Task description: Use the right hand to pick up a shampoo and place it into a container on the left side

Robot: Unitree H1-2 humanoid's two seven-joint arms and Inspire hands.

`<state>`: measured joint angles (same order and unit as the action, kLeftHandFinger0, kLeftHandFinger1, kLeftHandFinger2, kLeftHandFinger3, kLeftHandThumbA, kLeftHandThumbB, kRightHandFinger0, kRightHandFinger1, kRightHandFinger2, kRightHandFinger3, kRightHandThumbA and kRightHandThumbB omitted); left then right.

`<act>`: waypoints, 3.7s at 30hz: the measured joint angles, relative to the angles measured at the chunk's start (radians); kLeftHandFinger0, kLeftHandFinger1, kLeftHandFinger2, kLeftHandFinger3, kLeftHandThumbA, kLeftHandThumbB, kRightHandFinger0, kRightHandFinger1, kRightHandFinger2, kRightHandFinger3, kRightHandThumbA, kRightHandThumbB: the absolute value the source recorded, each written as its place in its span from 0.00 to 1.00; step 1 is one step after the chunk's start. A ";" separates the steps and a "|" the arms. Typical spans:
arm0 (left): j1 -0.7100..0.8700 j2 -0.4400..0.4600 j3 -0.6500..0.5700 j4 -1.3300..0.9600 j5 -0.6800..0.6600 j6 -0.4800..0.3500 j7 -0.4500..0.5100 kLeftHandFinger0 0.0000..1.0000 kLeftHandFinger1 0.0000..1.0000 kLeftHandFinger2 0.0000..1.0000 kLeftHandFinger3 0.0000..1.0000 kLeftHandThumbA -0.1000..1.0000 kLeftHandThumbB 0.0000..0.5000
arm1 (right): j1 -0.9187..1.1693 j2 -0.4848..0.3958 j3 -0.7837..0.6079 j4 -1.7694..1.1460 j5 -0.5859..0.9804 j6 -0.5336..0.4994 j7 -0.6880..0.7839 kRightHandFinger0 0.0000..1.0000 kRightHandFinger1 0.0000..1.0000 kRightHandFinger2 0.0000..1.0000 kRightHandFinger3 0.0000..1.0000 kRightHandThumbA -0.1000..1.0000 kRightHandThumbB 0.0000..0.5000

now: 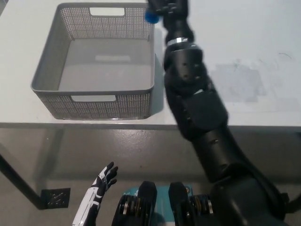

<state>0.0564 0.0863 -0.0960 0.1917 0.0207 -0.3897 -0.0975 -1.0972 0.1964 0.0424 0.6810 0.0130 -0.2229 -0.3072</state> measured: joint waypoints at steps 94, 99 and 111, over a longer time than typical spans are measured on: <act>-0.054 0.017 -0.009 0.072 0.004 -0.017 -0.026 1.00 1.00 1.00 1.00 1.00 0.21 | 0.178 -0.098 -0.037 -0.218 -0.016 -0.119 0.096 0.99 1.00 1.00 1.00 0.90 0.59; -0.055 0.017 -0.009 0.078 0.004 -0.017 -0.026 1.00 1.00 1.00 1.00 1.00 0.18 | 0.357 -0.140 -0.032 -0.422 0.011 -0.091 0.112 1.00 1.00 1.00 1.00 0.92 0.58; -0.077 0.033 -0.007 0.067 0.004 -0.017 -0.026 1.00 1.00 1.00 1.00 1.00 0.18 | 0.937 -0.244 0.043 -0.719 0.109 -0.079 0.231 1.00 1.00 1.00 1.00 0.87 0.33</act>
<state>-0.0210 0.1197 -0.1029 0.2588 0.0245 -0.4066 -0.1234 -0.1601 -0.0476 0.0857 -0.0380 0.1216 -0.3015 -0.0757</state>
